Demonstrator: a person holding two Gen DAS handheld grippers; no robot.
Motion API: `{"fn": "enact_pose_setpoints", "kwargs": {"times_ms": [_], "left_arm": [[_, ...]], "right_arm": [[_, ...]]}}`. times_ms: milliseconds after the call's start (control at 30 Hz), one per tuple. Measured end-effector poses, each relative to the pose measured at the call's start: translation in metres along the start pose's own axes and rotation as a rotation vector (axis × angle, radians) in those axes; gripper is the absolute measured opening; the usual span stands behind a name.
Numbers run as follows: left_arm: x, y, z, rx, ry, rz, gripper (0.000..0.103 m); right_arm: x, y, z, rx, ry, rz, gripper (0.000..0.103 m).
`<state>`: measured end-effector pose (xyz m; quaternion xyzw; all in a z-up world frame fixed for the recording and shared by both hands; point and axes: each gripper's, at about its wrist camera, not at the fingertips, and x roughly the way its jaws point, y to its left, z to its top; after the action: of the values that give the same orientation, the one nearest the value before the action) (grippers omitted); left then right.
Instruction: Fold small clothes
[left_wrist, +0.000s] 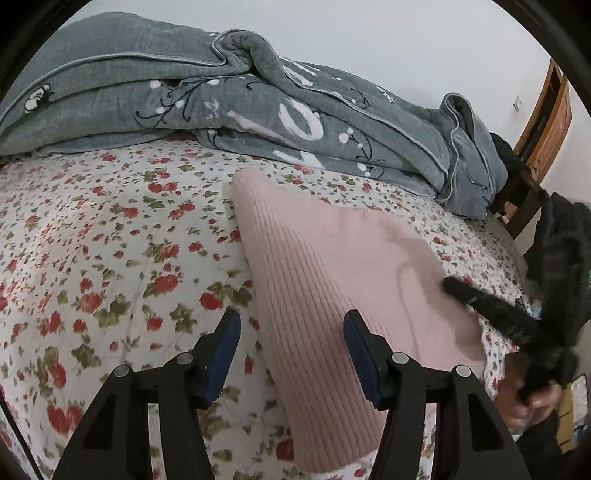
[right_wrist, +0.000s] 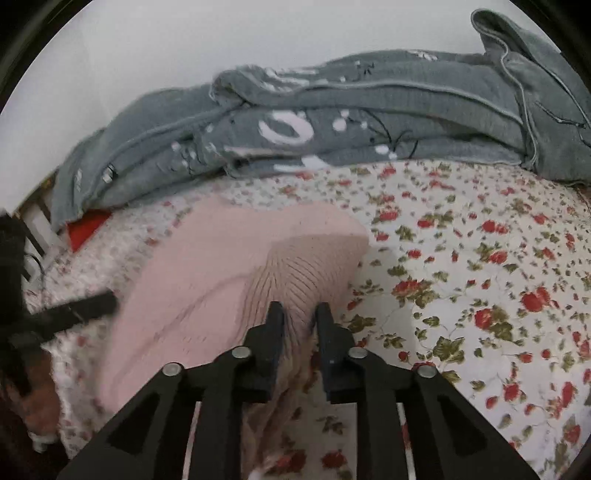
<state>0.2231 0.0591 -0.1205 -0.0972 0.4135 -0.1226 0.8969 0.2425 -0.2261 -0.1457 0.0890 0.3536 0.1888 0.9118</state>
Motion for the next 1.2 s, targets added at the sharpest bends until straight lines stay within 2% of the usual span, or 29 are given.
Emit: {"fn": "enact_pose_setpoints", "kwargs": {"times_ms": [33, 100, 200, 300, 400, 433, 500, 600, 667, 833, 933, 1067, 1200], "left_arm": [[-0.001, -0.001, -0.002, -0.001, 0.000, -0.002, 0.056], [0.001, -0.005, -0.006, 0.003, 0.010, 0.002, 0.056], [0.006, -0.009, -0.013, 0.015, 0.050, -0.009, 0.056], [0.003, -0.014, -0.011, 0.040, 0.038, 0.008, 0.056], [0.000, -0.015, 0.003, 0.048, 0.015, 0.013, 0.056], [0.001, -0.015, 0.010, 0.048, 0.007, 0.017, 0.056], [0.006, -0.015, 0.025, 0.051, -0.006, 0.018, 0.056], [0.016, -0.015, 0.043, 0.058, -0.016, 0.005, 0.056], [0.027, -0.013, 0.057, 0.058, -0.019, -0.033, 0.056], [0.059, -0.006, 0.077, 0.066, 0.004, -0.096, 0.054], [0.079, -0.003, 0.081, 0.098, 0.028, -0.090, 0.054], [0.093, 0.001, 0.086, 0.120, 0.023, -0.097, 0.054], [0.102, 0.001, 0.085, 0.133, 0.022, -0.067, 0.054]], "right_arm": [[-0.009, 0.004, -0.001, -0.006, -0.031, 0.007, 0.020], [-0.014, 0.012, -0.006, -0.047, -0.037, 0.012, 0.020], [0.007, 0.014, -0.021, -0.111, 0.060, -0.047, 0.020], [0.008, 0.008, -0.021, -0.098, 0.080, -0.028, 0.020], [-0.011, 0.008, -0.003, -0.089, 0.018, 0.008, 0.022], [-0.017, 0.009, 0.004, -0.095, -0.023, 0.007, 0.024], [-0.016, 0.011, 0.016, -0.106, -0.046, 0.001, 0.027], [0.000, 0.010, 0.035, -0.096, -0.036, 0.016, 0.027], [0.017, 0.008, 0.044, -0.102, -0.019, 0.024, 0.027], [0.066, 0.000, 0.045, -0.114, 0.069, 0.007, 0.027], [0.082, -0.012, 0.038, -0.092, 0.087, 0.001, 0.027], [0.091, -0.019, 0.038, -0.069, 0.087, 0.003, 0.030], [0.094, -0.022, 0.035, -0.066, 0.074, 0.004, 0.032]]}}
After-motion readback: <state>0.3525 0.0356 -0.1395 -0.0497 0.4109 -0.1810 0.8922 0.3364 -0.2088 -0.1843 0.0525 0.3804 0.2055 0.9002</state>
